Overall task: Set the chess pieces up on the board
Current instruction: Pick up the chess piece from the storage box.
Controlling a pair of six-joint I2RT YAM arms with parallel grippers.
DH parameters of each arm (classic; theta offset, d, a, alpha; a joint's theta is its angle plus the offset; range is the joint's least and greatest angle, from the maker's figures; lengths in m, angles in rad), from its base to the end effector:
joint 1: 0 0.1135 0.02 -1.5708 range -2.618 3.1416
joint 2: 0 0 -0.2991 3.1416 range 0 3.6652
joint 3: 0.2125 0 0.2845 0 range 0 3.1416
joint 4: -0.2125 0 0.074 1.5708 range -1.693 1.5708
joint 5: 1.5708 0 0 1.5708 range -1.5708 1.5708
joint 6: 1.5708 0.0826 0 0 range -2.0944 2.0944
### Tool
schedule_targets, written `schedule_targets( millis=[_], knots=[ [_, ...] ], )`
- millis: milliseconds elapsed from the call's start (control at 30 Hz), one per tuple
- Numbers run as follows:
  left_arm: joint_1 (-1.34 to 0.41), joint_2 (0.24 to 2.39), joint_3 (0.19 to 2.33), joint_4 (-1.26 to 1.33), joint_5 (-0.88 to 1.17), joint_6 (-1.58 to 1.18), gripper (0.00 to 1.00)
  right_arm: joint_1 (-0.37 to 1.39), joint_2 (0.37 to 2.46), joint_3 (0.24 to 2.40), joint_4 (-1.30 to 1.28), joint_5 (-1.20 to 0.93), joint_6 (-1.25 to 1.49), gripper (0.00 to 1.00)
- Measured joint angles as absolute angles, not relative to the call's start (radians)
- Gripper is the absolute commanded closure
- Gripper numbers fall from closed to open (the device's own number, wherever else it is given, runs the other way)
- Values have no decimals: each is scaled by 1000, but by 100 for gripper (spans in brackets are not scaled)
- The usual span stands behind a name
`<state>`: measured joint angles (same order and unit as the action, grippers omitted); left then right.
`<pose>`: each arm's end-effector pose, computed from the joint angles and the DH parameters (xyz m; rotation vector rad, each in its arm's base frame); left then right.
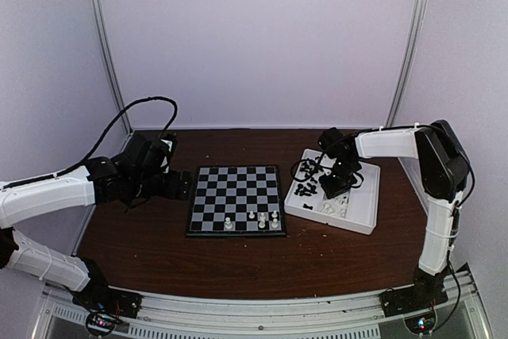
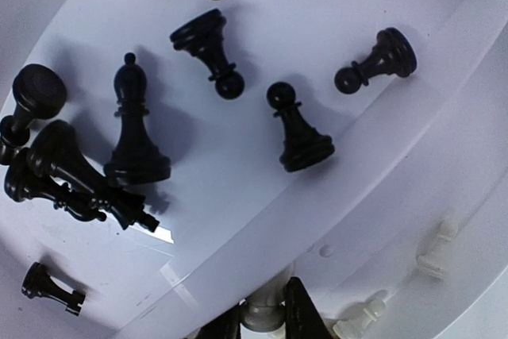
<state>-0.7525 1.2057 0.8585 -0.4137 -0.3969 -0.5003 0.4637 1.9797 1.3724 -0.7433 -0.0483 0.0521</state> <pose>0.2437 -0.1844 0.2511 0.0910 2.2660 -0.1997 0.3879 0.1984 0.1258 -0.6079 2.8736 0.1514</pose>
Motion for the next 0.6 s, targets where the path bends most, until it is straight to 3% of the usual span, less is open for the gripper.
schedule_targets(
  millis=[300, 600],
  knots=[
    [-752, 1206, 859, -416, -397, -501, 2, 463, 1929, 1370, -744, -35, 59, 85],
    [-752, 1217, 874, -412, -366, -520, 2, 475, 1671, 1213, -585, -154, 51, 84]
  ],
)
